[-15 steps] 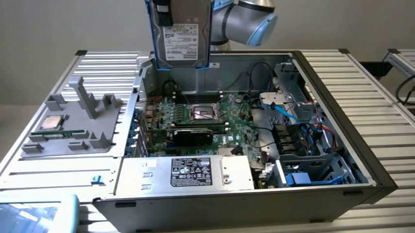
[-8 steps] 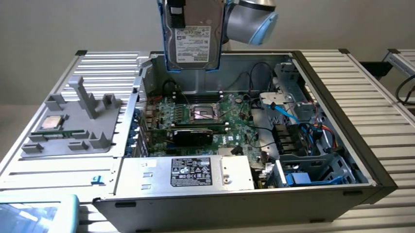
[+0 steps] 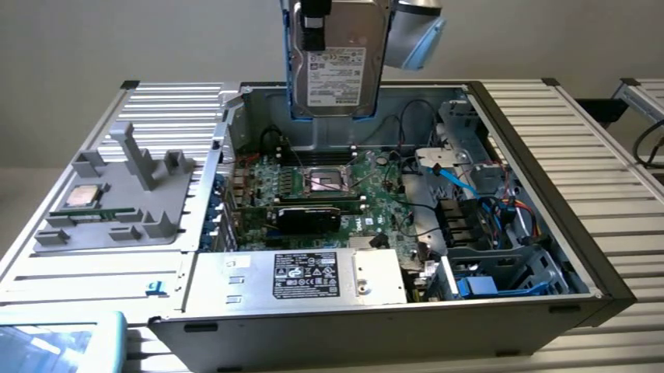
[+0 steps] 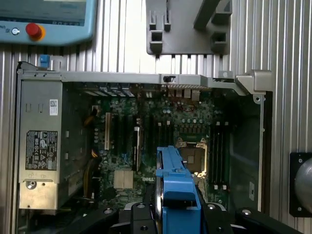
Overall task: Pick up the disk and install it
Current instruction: 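Pick up the disk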
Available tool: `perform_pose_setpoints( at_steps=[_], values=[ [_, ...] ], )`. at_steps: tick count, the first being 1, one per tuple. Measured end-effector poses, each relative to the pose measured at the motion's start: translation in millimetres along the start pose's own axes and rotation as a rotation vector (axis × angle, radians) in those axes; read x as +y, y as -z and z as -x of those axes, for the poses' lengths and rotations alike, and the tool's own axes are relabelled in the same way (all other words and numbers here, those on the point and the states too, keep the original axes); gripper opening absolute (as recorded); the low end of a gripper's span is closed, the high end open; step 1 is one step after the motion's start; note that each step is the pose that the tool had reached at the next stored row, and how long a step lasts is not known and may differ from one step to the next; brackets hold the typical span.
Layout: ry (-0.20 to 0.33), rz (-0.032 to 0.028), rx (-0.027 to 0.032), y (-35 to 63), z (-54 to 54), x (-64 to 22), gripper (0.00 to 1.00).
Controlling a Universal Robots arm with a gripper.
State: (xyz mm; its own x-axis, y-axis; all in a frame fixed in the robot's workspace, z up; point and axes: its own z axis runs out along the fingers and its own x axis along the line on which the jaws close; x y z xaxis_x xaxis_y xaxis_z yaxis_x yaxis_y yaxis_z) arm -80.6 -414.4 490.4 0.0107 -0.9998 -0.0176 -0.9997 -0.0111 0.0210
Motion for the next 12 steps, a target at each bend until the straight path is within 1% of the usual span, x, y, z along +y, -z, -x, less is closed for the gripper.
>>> perform_pose_setpoints(
  at_steps=[9, 12],
  values=[
    [0.000, -0.0001, -0.0018, 1.0, -23.0, -28.8, 0.37],
    [0.000, 0.0000, -0.0021, 1.4, -29.9, -39.8, 0.37]
  ],
)
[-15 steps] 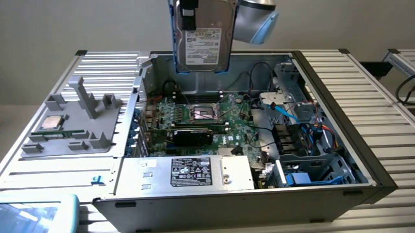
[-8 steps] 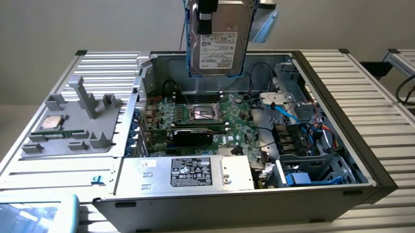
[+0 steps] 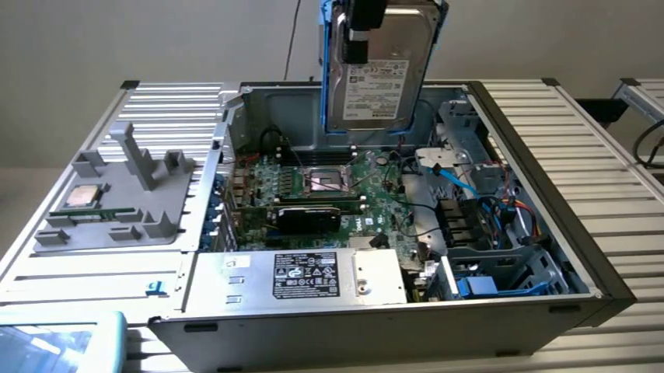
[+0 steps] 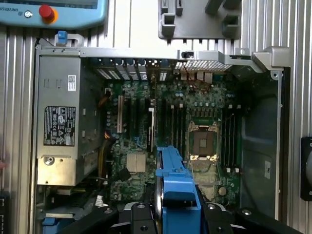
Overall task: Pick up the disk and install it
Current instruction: 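Pick up the disk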
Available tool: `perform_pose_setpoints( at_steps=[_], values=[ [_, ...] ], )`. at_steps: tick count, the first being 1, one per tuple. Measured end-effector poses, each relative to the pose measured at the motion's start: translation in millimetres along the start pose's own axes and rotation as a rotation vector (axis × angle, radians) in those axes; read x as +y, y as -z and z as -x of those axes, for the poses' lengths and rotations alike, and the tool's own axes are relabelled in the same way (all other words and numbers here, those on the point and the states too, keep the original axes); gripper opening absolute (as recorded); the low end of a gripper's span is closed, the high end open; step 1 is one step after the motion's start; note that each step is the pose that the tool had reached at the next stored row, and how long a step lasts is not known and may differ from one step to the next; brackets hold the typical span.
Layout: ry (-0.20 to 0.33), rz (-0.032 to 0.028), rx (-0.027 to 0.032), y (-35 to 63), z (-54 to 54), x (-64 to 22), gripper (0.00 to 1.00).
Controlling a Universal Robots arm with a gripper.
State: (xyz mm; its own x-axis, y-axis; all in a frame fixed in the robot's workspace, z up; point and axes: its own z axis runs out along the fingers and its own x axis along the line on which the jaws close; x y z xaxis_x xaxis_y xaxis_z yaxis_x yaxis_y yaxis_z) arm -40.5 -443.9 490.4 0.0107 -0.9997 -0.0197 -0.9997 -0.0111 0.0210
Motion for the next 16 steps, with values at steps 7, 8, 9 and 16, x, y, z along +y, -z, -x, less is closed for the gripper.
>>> perform_pose_setpoints(
  at_steps=[7, 8, 9, 16],
  values=[
    [0.000, 0.0003, -0.0001, 0.9, -13.1, -27.9, 0.37],
    [0.000, 0.0004, -0.0001, 1.0, -14.8, -32.5, 0.37],
    [0.000, 0.0006, -0.0001, 1.1, -16.4, -36.8, 0.37],
    [0.000, 0.0022, 0.0000, 2.0, -25.3, -67.7, 0.37]
  ],
)
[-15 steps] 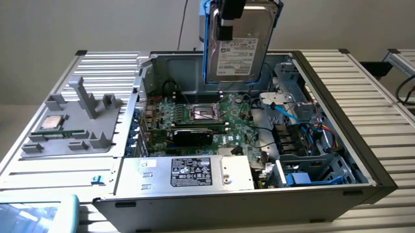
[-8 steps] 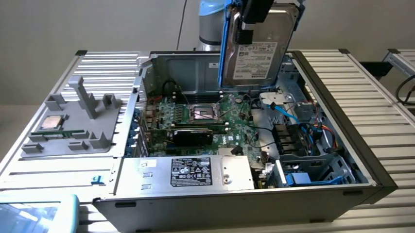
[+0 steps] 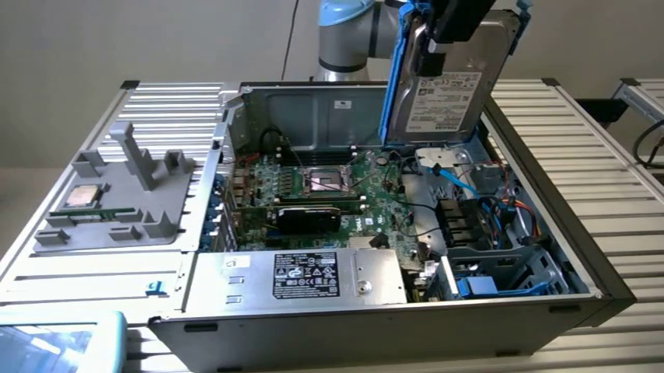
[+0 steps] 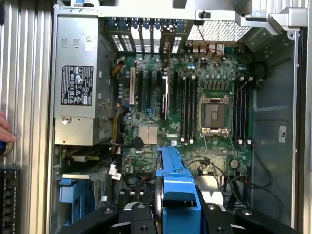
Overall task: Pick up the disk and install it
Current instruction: 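Pick up the disk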
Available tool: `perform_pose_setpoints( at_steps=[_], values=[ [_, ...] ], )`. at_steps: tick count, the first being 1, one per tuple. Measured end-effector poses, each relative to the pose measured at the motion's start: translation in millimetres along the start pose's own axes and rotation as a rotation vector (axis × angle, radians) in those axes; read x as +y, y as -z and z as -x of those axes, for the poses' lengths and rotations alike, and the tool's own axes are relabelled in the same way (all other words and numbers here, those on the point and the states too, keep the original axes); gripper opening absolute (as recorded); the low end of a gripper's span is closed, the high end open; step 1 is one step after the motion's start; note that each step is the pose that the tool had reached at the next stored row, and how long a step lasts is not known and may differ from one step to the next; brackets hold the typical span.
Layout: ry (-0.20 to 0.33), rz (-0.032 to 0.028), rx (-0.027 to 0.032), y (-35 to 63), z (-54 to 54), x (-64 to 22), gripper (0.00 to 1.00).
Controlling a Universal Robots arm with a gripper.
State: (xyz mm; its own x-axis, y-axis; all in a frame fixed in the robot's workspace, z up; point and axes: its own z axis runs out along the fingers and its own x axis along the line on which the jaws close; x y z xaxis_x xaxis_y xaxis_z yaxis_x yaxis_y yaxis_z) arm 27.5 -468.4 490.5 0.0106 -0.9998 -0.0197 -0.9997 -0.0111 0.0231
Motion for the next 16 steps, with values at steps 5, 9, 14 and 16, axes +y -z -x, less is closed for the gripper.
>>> perform_pose_setpoints(
  at_steps=[5, 9, 14, 16],
  values=[
    [0.000, 0.0003, -0.0002, 4.1, -4.5, -21.9, 0.37],
    [0.000, 0.0004, -0.0002, 12.8, -10.8, -36.0, 0.37],
    [0.000, 0.0012, -0.0001, 21.8, -23.9, -42.6, 0.37],
    [0.000, 0.0015, -0.0002, 24.7, -29.6, -44.2, 0.37]
  ],
)
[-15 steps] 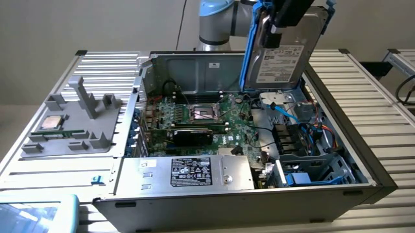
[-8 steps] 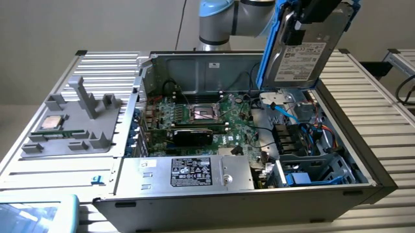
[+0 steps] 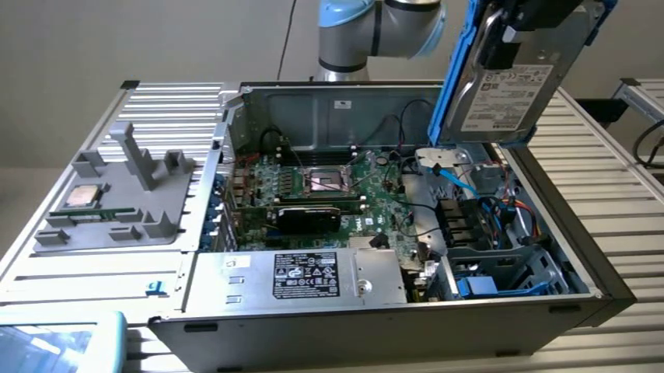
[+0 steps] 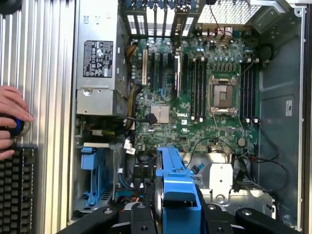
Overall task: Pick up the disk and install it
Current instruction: 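Pick up the disk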
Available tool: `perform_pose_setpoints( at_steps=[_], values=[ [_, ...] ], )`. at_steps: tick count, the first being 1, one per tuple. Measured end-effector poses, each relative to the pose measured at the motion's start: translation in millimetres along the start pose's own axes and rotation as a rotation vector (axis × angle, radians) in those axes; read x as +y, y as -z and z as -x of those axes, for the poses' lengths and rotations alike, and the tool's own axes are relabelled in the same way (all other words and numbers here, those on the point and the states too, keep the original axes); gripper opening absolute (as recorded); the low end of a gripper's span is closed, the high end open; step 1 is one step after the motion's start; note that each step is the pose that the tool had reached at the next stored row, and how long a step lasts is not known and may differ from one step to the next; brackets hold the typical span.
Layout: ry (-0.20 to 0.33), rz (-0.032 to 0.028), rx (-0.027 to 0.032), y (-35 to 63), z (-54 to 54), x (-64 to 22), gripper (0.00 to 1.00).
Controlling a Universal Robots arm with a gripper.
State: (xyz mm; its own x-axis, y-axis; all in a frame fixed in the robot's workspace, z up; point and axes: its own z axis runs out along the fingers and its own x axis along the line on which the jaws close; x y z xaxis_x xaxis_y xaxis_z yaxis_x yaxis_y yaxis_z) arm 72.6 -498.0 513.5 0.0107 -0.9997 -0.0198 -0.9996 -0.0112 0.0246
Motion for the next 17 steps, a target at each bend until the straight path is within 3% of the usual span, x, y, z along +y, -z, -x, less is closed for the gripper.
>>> perform_pose_setpoints(
  at_steps=[8, 17],
  values=[
    [0.000, 0.0018, 0.0000, 6.9, -24.2, -5.5, 0.37],
    [0.000, 0.0036, 0.0000, 8.0, -52.1, -11.4, 0.37]
  ],
)
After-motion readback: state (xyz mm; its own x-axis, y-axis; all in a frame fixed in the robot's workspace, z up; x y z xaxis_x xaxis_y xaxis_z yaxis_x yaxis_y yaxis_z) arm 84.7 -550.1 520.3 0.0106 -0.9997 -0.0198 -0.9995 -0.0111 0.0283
